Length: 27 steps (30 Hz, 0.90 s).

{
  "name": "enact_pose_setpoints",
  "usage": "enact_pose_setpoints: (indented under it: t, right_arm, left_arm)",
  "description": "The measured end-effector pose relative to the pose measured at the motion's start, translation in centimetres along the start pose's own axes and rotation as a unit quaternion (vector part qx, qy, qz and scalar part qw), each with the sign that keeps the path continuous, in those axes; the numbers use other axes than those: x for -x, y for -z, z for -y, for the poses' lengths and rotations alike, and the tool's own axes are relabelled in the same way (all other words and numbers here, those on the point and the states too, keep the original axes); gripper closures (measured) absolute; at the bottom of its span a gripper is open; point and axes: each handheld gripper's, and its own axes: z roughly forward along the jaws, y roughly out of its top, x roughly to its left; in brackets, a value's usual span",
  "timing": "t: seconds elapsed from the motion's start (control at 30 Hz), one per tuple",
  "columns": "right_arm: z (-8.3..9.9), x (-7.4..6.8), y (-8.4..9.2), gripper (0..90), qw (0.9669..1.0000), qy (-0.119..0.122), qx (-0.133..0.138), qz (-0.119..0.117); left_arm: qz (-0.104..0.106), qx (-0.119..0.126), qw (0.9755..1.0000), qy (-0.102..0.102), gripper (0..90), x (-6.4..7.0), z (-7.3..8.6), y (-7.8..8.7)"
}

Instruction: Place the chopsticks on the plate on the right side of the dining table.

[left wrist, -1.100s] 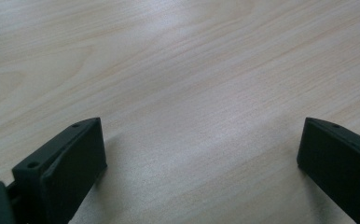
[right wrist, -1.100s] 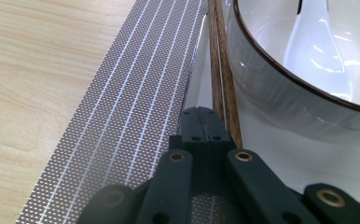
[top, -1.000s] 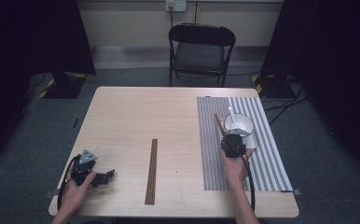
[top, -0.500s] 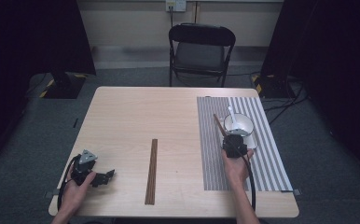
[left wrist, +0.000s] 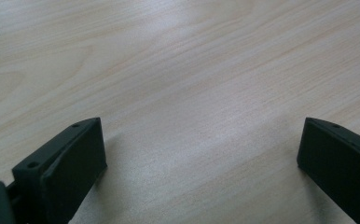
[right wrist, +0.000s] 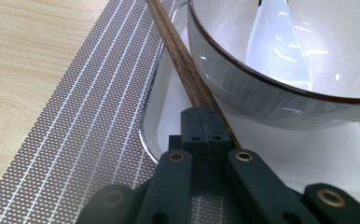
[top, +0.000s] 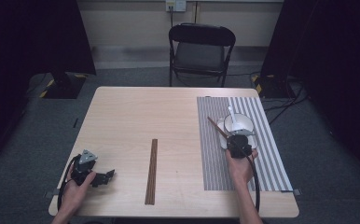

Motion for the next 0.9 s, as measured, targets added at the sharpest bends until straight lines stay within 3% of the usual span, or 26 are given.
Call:
enact_pose_setpoints:
  t: [0.5, 0.9]
  right_arm:
    - [0.4, 1.0, 0.3, 90.0, 1.0, -0.004, -0.002, 0.008]
    - [1.1, 1.1, 0.6, 89.6, 0.9999, -0.008, 0.007, -0.002]
  left_arm:
    - [0.0, 0.0, 1.0, 0.0, 0.5, 0.0, 0.0, 0.0]
    - [0.0, 0.0, 1.0, 0.0, 0.4, 0.0, 0.0, 0.0]
